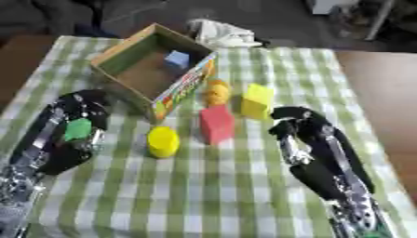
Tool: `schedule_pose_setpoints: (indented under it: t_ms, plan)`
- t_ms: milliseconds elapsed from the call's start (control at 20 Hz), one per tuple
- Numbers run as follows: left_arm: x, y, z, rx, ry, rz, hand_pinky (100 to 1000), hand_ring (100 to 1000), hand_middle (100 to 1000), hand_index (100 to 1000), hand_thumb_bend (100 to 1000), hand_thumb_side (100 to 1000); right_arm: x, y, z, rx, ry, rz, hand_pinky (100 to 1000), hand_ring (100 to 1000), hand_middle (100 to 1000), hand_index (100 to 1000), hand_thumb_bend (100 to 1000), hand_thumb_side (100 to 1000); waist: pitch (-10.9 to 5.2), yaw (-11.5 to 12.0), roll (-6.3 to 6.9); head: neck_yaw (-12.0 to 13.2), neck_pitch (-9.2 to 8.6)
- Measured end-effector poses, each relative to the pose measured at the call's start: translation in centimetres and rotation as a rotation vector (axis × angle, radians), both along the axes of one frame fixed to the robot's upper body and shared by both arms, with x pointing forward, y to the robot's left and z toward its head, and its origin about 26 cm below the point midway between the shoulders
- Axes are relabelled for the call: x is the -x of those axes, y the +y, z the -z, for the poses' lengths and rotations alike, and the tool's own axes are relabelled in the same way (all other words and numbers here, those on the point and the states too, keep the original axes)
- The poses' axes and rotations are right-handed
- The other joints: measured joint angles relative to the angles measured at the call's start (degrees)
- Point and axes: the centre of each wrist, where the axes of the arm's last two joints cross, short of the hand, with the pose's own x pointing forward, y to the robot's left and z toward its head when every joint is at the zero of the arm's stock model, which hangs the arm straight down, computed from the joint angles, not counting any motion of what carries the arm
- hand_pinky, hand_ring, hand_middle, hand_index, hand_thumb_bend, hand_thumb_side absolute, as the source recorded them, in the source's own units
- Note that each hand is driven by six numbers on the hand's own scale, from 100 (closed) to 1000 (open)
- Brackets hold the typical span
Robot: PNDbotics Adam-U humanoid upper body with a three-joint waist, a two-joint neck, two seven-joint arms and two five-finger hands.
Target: Pick up objects on the table and place them in the box.
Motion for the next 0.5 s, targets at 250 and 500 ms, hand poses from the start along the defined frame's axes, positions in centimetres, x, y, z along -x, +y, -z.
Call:
schedule_pose_setpoints:
  t_ms: [250,500]
  plan:
    - [0.00,0.00,0.00,0.000,0.000,0.000,495,611,639,826,100,544,0.00,0.00,0.00,0.001,0.000,0.000,677,609,674,751,100,507,-0.17,0.0,0.00,0.0,0.00]
    - [0.00,0.00,0.00,0.000,0.000,0.001,495,611,639,826,100,542,0.00,0.00,0.00,0.002,0.002,-0.001,677,609,674,751,100,506,-0.17,0.1,-0.01,0.0,0.00]
